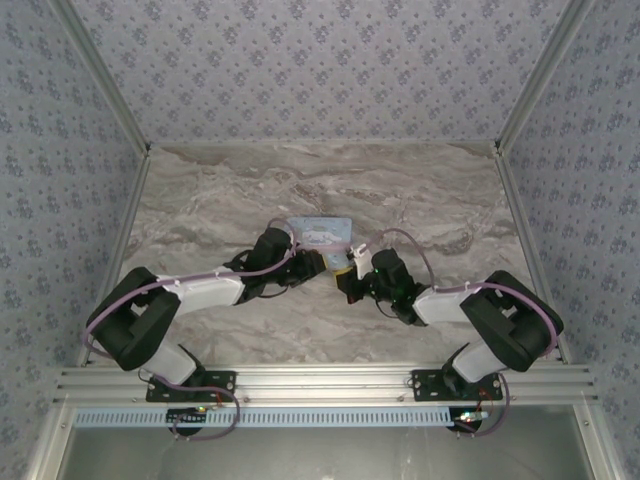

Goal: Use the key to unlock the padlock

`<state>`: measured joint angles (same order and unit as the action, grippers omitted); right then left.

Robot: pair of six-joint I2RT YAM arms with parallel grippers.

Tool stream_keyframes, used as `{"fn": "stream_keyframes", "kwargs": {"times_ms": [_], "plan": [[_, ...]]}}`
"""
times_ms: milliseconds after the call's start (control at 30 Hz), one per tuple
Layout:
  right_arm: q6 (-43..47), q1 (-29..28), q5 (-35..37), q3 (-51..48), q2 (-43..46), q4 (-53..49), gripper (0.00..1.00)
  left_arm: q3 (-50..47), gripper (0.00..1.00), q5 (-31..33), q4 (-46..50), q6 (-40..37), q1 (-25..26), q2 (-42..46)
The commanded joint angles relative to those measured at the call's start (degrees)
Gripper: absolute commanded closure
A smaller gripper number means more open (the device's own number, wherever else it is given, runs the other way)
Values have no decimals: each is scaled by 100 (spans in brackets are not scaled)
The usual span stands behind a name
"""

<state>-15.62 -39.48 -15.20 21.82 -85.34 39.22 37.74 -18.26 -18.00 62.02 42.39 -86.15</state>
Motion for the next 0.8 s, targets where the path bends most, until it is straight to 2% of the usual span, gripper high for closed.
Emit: {"fn": "stream_keyframes", "kwargs": {"times_ms": [0, 467, 767], "plan": [[-82, 71, 193, -187, 164, -52, 100, 194, 73, -281, -129, -99, 14, 293], [-55, 111, -486, -266, 553, 50, 100, 278, 73, -454, -38, -91, -78, 300], [-2, 129, -624, -119, 546, -56, 100, 305, 73, -477, -59, -85, -79, 243]]}}
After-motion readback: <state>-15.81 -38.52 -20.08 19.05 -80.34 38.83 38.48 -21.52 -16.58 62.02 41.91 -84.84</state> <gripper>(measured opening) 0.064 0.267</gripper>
